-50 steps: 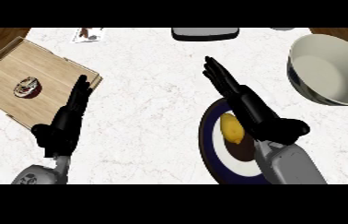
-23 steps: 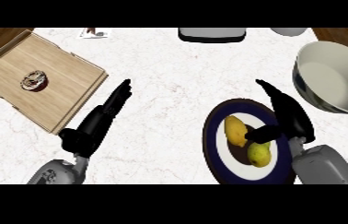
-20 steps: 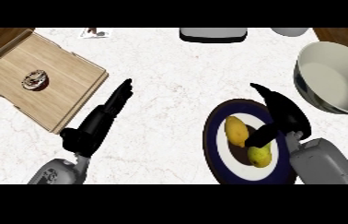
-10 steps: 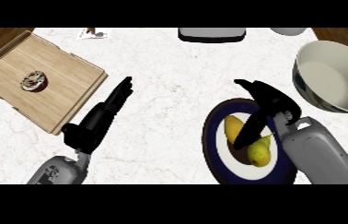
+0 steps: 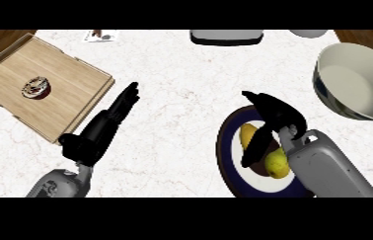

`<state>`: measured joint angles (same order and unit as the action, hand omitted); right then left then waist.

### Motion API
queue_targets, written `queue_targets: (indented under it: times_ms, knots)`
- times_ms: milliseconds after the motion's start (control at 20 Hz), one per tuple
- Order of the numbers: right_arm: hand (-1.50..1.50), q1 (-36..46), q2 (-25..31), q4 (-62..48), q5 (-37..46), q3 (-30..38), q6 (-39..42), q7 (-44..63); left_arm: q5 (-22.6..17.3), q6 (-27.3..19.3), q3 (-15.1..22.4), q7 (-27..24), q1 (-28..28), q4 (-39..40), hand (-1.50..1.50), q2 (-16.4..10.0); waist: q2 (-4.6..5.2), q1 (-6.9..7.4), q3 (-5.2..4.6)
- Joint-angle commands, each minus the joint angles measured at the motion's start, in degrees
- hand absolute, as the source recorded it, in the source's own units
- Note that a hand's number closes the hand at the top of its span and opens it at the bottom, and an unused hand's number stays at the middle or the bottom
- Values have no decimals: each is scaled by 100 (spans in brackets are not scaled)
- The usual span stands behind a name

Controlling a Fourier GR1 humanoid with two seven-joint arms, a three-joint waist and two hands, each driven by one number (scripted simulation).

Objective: Pick the lemon from the plate and place it in the bowl

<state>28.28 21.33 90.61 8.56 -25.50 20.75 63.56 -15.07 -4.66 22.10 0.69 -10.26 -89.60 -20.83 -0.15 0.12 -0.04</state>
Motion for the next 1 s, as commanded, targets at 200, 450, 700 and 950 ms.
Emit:
queue_targets:
  times_ms: [200, 450, 700, 950]
  knots:
    - [-150, -130, -252, 225, 882, -274, -71, 753, 234, -43, -177, 241, -196, -3, 0, 256, 5, -22, 2]
    - [-150, -211, -476, -78, 1683, -445, -239, 525, 448, -43, -16, 101, 116, 21, 0, 484, 7, 8, 3]
    - [-150, -700, -326, 530, 2067, -377, -131, 638, 324, 257, -264, 171, 195, -133, 0, 366, -1, -24, 2]
    - [-150, -844, -372, -242, 2192, -82, -83, 35, 361, 287, -500, 414, -77, -129, 0, 450, 13, -17, 4]
